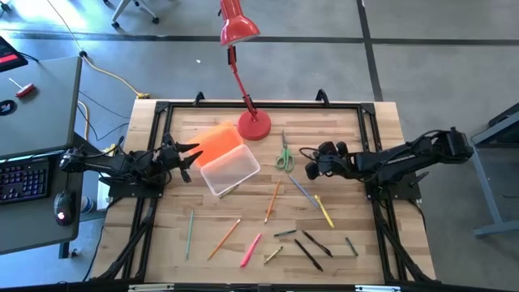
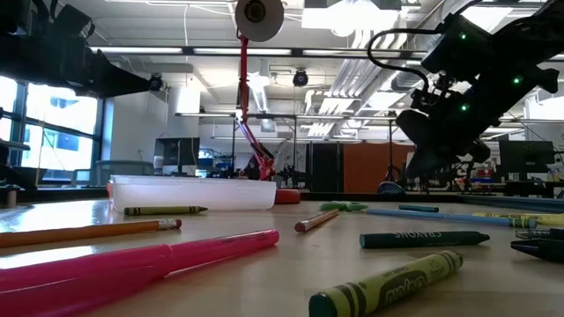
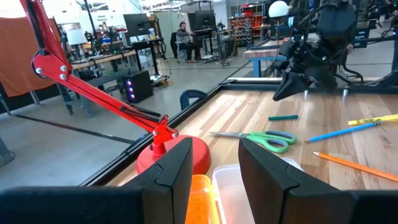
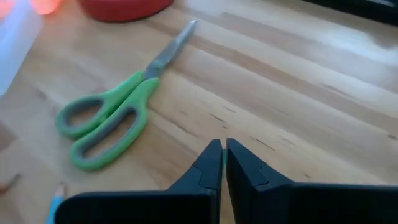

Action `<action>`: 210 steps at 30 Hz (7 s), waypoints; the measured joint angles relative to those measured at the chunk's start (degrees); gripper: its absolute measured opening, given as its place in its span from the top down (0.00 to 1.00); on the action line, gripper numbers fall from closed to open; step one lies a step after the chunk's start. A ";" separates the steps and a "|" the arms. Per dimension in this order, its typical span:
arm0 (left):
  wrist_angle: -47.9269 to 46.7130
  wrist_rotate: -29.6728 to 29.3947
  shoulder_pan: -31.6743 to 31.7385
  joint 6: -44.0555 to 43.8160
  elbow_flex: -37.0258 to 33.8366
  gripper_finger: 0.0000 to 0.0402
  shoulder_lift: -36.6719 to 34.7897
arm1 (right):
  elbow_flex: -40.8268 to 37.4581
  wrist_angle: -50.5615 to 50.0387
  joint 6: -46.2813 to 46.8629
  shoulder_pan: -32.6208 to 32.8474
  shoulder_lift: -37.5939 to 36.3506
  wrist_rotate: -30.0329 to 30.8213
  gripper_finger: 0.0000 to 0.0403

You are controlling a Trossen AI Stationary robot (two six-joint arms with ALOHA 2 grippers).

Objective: Pick & place school supplies into a supply box
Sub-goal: Put the top green crayon into the orange supply box, then put the blue pencil into the orange supply box

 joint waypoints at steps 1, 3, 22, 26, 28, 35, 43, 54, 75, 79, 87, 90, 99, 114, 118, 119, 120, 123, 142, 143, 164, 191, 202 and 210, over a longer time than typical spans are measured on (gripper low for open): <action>0.00 0.00 0.00 0.00 0.00 0.59 0.00 | 0.02 -0.94 1.34 0.01 0.00 0.45 1.00; 0.00 0.00 0.00 0.02 0.00 0.59 0.02 | 0.02 -3.58 4.72 0.04 0.00 0.49 1.00; 0.00 0.00 0.00 0.02 0.00 0.59 0.00 | 0.13 -14.07 32.73 0.08 0.17 -2.87 0.78; 0.00 0.00 0.00 0.01 0.00 0.59 0.00 | 0.13 -14.17 35.38 0.07 0.18 -1.91 0.78; 0.00 0.00 0.00 0.00 0.00 0.59 0.00 | 0.13 -14.52 35.06 0.09 0.20 -0.89 0.78; 0.00 -0.01 0.00 0.00 0.00 0.59 0.01 | 0.13 -14.40 30.88 0.07 0.17 -2.47 0.78; 0.00 0.00 0.00 0.00 0.00 0.59 0.02 | 0.13 -12.97 28.55 2.97 0.18 -0.54 0.78; 0.00 -0.02 0.00 0.00 0.00 0.59 0.02 | 0.12 -10.91 27.04 7.31 0.20 3.31 0.78; 0.00 0.00 0.00 0.01 0.00 0.59 0.01 | 0.11 0.74 22.78 9.60 14.94 6.30 0.78; 0.02 0.00 0.00 0.00 0.00 0.59 0.02 | 0.11 5.49 20.78 8.73 18.64 7.83 0.78; 0.00 0.00 0.00 0.00 0.00 0.59 0.00 | 0.31 9.68 19.69 8.66 26.50 12.45 0.79; 0.00 0.00 0.00 0.00 0.00 0.59 0.02 | 0.37 10.02 19.56 8.66 28.62 13.58 0.81; 0.00 -0.01 0.00 0.01 0.00 0.59 0.01 | -0.03 12.99 16.64 8.57 28.10 13.98 0.97; 0.00 -0.01 0.00 0.01 0.00 0.59 0.00 | 12.24 34.57 -47.45 5.18 11.16 -7.06 0.98; -0.23 0.05 0.00 0.00 0.00 0.59 0.00 | 21.63 34.41 -57.03 3.15 17.24 -18.44 0.99; -0.49 0.07 0.00 0.02 0.00 0.59 0.00 | 24.15 34.09 -58.06 2.51 19.61 -21.05 0.99; -0.65 0.08 0.00 0.00 0.00 0.59 0.00 | 26.66 33.97 -58.64 2.03 22.11 -23.70 0.98; -1.29 0.75 0.00 0.00 0.00 0.59 0.00 | 34.61 31.16 -60.54 0.84 31.11 -30.34 0.97; -0.95 5.93 0.00 -7.09 0.00 0.59 0.00 | 59.61 13.83 -62.51 -5.58 53.99 -40.39 0.94; -0.22 6.73 0.00 -7.48 0.00 0.59 0.02 | 59.63 13.85 -62.51 -5.84 53.99 -40.34 0.95; 3.69 -9.95 0.00 -7.36 -0.22 0.59 0.02 | 59.65 7.13 -62.29 -6.29 54.42 -40.91 0.97; 3.67 -16.67 0.00 -6.19 -0.26 0.59 0.00 | 59.67 8.35 -58.32 -6.21 54.40 -30.68 0.81; 4.65 -10.16 0.00 -12.12 1.39 0.59 0.06 | 59.67 12.00 -58.87 -5.96 53.70 -28.07 0.73; -0.17 -2.91 0.00 -16.67 9.19 0.61 2.55 | 59.67 10.73 -60.54 -5.79 49.55 -27.15 0.73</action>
